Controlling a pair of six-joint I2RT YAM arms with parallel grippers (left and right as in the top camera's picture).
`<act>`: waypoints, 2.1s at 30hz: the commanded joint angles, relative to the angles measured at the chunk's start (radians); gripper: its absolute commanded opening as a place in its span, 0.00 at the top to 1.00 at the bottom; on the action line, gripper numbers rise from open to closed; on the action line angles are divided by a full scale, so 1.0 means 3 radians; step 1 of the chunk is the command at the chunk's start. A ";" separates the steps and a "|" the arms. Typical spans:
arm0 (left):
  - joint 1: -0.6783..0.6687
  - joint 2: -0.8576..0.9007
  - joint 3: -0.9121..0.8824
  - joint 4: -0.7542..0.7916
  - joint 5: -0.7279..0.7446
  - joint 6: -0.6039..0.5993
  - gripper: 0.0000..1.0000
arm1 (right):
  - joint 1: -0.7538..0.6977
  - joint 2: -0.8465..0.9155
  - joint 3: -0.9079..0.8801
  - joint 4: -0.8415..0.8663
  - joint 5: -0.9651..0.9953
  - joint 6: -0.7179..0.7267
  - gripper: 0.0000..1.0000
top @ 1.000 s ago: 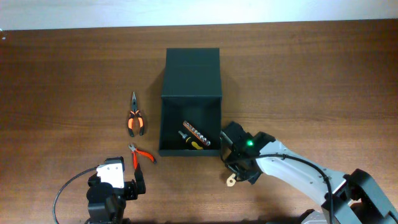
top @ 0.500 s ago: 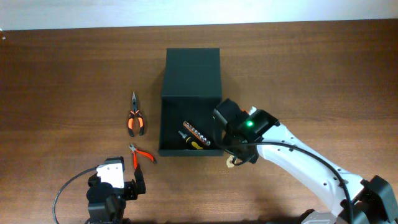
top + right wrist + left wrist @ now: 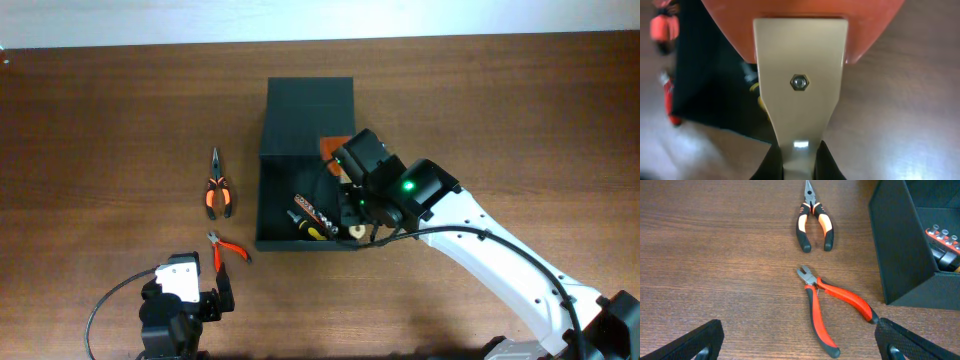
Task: Pack container
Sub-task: 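Lift the scraper and carry it over the box, then lower the scraper into the box on top of the tools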
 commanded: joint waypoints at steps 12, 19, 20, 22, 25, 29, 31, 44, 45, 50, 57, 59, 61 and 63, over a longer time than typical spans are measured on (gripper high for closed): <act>0.0014 -0.0027 -0.0017 0.0009 0.0011 -0.0033 0.01 | 0.0066 0.0286 0.0088 0.0671 -0.0193 -0.1266 0.80; 0.0014 -0.0027 -0.0017 0.0009 0.0011 -0.0033 0.01 | 0.0066 0.0769 0.0088 0.0734 -0.0215 -0.1264 0.83; 0.0014 -0.0027 -0.0017 0.0009 0.0011 -0.0033 0.01 | 0.0066 0.0823 0.0088 0.0721 -0.0215 -0.1263 0.83; 0.0014 -0.0027 -0.0017 0.0009 0.0011 -0.0033 0.01 | 0.0066 0.0867 0.0088 0.0685 -0.0215 -0.1261 0.75; 0.0014 -0.0027 -0.0017 0.0009 0.0010 -0.0033 0.01 | 0.0066 0.0874 0.0088 0.0619 -0.0215 -0.1263 0.66; 0.0014 -0.0027 -0.0017 0.0009 0.0011 -0.0033 0.01 | 0.0066 0.0874 0.0088 0.0448 -0.0215 -0.1263 0.58; 0.0014 -0.0027 -0.0017 0.0009 0.0011 -0.0033 0.01 | 0.0066 0.0875 0.0088 0.0354 -0.0215 -0.1263 0.57; 0.0014 -0.0027 -0.0017 0.0009 0.0010 -0.0033 0.01 | 0.0066 0.1031 0.0079 0.0131 -0.0206 -0.1263 0.54; 0.0014 -0.0027 -0.0017 0.0009 0.0011 -0.0033 0.01 | 0.0066 0.1045 0.0079 0.0131 -0.0206 -0.1263 0.55; 0.0014 -0.0027 -0.0017 0.0009 0.0011 -0.0033 0.01 | 0.0066 0.1091 0.0075 0.0121 -0.0219 -0.1263 0.60; 0.0014 -0.0027 -0.0017 0.0009 0.0010 -0.0033 0.01 | 0.0066 0.1141 0.0075 0.0116 -0.0285 -0.1263 0.80; 0.0014 -0.0027 -0.0017 0.0009 0.0011 -0.0033 0.01 | 0.0066 0.1141 0.0075 0.0123 -0.0292 -0.1261 0.86; 0.0014 -0.0027 -0.0017 0.0009 0.0011 -0.0033 0.01 | 0.0066 0.1139 0.0076 0.0122 -0.0292 -0.1261 0.89; 0.0014 -0.0027 -0.0017 0.0009 0.0011 -0.0033 0.01 | 0.0066 0.1138 0.0076 0.0117 -0.0292 -0.1261 0.90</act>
